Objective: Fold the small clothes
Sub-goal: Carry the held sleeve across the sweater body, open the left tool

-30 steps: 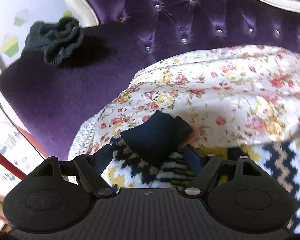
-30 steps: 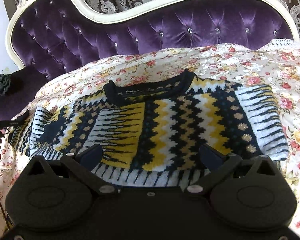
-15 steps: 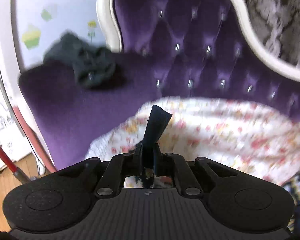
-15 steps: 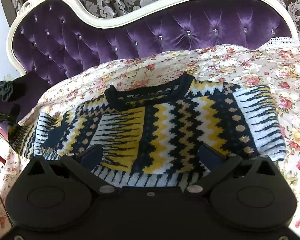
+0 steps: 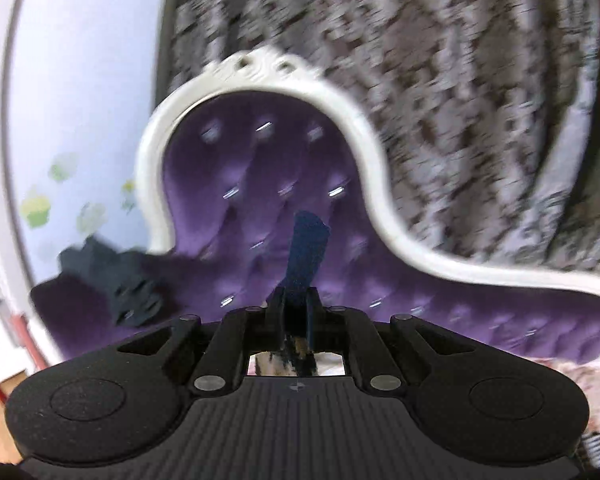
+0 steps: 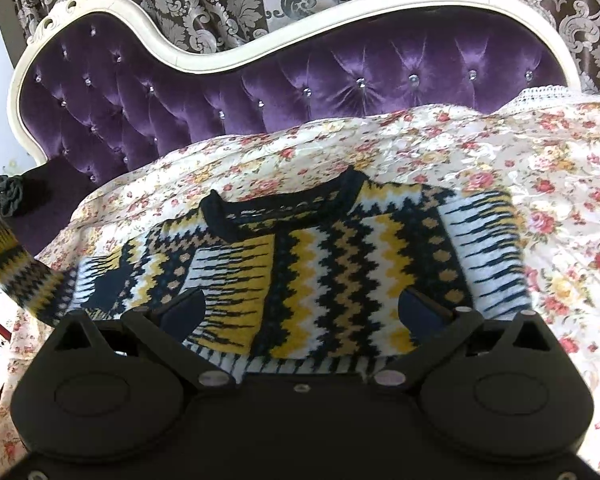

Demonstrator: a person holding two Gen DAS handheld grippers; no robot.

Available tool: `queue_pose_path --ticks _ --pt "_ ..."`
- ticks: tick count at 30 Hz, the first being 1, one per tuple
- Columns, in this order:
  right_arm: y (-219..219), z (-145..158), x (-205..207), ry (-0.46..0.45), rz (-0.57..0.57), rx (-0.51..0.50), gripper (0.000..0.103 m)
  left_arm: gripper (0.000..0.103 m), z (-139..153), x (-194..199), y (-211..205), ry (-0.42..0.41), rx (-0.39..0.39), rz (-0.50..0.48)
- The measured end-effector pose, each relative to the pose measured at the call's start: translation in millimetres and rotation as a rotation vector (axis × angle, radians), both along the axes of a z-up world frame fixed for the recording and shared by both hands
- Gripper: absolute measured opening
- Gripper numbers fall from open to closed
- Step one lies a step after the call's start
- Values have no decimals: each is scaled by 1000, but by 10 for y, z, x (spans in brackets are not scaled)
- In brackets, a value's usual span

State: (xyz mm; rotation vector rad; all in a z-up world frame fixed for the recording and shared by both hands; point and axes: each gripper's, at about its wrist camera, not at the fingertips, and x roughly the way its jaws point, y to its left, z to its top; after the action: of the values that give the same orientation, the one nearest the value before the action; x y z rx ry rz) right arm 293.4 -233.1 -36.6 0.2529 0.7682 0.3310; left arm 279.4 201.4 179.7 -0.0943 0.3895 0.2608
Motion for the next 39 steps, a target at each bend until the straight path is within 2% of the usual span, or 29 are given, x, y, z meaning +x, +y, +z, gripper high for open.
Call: queue_pose_path --ticks 5,12,18,21,26,33,34,35,37,38,39 --pt "-108 31 22 9 -31 -45 103 9 195 96 -651 -32 -4 -134" --pt "-401 176 24 -29 -121 -64 103 9 42 219 -1640 -35 -67 -340" --pt "-617 268 27 -64 -192 -129 103 9 -438 342 -2379 11 -163 -468" --pt "-717 277 35 -61 -223 -133 103 9 -773 436 -2677 75 -199 -508" --pt "-932 273 49 -31 -283 -84 103 9 -1329 510 -3012 172 -209 -534" --pt "-1147 272 60 -9 -341 -18 103 10 -1746 527 -3264 258 -221 -573" --pt "-1163 269 57 -9 -349 -17 103 16 -1776 529 -3312 265 -212 -586" --pt "-1175 270 55 -10 -357 -17 103 28 -1791 529 -3360 272 -201 -605" --pt "-1208 275 49 -14 -375 -11 103 43 -1790 494 -3406 267 -180 -632" --pt "-1231 273 47 -16 -384 -8 103 49 -1781 472 -3434 260 -163 -641" --pt "-1245 275 45 -18 -391 -4 103 50 -1764 441 -3443 252 -146 -648"
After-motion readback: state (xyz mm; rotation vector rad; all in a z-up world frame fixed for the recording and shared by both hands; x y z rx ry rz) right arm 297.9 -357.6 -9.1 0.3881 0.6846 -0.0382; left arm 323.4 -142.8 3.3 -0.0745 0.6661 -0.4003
